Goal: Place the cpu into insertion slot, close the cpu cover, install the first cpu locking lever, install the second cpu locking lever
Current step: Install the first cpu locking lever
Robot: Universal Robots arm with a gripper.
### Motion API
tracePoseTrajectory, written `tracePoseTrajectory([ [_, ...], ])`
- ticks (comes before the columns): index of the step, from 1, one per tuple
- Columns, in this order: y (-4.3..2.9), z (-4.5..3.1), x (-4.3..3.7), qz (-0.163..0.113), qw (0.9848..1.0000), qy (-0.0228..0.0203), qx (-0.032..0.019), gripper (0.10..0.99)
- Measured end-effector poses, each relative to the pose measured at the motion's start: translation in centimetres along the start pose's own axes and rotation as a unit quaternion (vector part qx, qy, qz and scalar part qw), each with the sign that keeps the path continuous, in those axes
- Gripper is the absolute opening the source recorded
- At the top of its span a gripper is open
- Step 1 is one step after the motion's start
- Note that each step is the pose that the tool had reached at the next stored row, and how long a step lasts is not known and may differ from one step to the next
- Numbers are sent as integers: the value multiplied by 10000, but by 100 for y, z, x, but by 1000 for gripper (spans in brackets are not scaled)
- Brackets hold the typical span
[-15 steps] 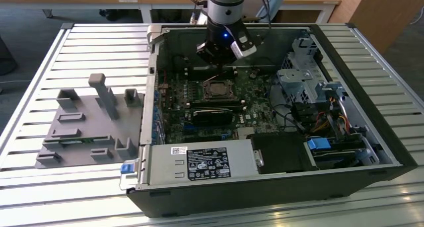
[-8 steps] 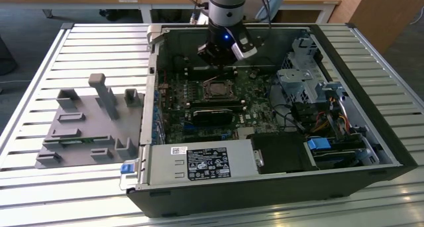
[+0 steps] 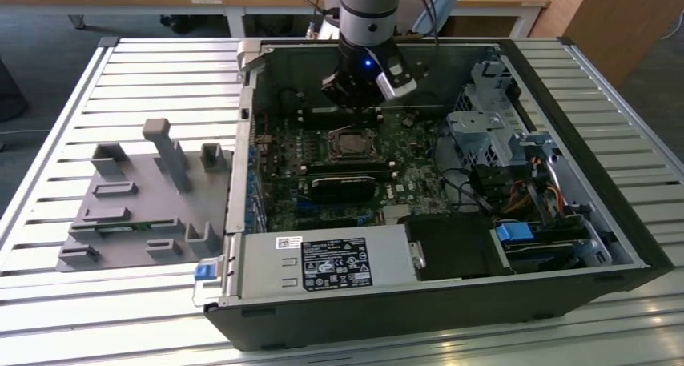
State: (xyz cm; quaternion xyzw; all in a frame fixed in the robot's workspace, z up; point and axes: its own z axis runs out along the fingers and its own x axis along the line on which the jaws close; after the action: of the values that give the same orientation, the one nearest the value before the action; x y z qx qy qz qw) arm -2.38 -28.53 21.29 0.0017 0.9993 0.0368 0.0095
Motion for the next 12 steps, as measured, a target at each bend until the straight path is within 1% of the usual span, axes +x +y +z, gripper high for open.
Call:
tracePoseTrajectory([
  [6,0,5,-7,0,10000,0,1,106],
  [12,-3,40,-21,0,10000,0,0,106],
])
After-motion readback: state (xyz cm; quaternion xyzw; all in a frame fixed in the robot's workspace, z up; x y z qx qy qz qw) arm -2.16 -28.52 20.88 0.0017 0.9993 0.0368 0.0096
